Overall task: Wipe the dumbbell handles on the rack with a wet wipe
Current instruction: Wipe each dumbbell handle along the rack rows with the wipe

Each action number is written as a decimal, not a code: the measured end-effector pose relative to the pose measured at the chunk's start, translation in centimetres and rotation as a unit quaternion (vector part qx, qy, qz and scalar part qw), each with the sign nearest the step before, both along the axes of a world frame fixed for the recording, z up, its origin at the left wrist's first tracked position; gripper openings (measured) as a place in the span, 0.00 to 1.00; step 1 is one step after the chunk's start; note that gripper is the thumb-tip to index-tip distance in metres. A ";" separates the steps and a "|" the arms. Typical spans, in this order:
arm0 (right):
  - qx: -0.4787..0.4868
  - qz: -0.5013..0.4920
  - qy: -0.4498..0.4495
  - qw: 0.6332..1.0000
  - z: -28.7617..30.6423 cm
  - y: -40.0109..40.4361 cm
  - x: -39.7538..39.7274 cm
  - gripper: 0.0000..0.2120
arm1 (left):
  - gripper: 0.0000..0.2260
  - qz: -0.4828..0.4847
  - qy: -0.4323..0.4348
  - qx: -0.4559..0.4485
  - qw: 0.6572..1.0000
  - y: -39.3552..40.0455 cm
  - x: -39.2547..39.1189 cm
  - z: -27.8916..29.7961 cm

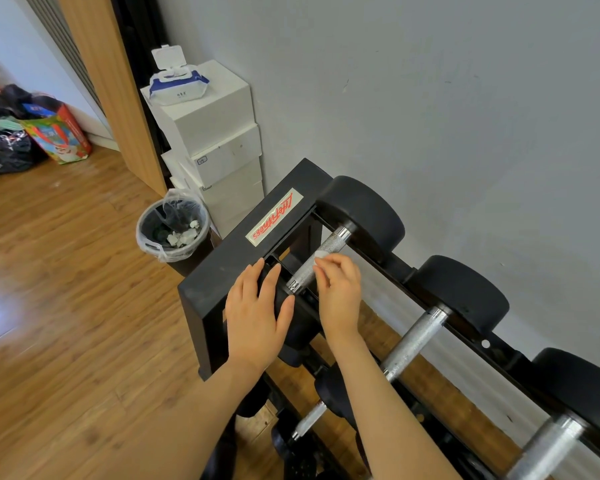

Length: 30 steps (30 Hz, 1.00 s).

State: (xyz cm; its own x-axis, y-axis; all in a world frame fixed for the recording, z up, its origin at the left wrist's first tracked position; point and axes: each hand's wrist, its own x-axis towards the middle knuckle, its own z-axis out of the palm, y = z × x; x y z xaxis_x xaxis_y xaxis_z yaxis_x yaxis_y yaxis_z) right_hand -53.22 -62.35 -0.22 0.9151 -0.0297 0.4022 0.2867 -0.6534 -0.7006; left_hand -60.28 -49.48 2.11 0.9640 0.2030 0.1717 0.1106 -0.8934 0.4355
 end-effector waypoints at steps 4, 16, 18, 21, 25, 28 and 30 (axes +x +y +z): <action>0.034 -0.018 0.036 0.999 0.5 -0.3 1.2 0.09 | 0.25 0.004 -0.001 0.001 1.000 0.0 0.0 0.0; -0.015 0.062 0.039 0.997 0.8 -2.0 1.4 0.09 | 0.26 0.013 -0.028 -0.021 0.999 -0.2 -0.1 -0.2; -0.028 0.066 0.032 0.997 1.0 -2.2 1.8 0.09 | 0.28 0.034 -0.031 -0.045 0.998 -0.5 -0.2 -0.2; -0.105 0.132 -0.019 0.986 0.7 -2.2 1.7 0.09 | 0.31 0.091 -0.033 -0.095 0.991 -1.4 -0.8 -0.3; -0.175 0.199 -0.056 0.962 0.3 -2.8 1.8 0.10 | 0.31 0.115 -0.042 -0.115 0.986 -1.9 -1.1 -0.5; -0.160 0.177 -0.063 0.969 0.8 -2.5 2.5 0.10 | 0.30 0.109 -0.047 -0.103 0.988 -1.8 -1.0 -0.8; -0.164 0.202 -0.066 0.963 0.8 -1.9 2.2 0.09 | 0.30 0.108 -0.049 -0.102 0.988 -1.7 -1.0 -1.0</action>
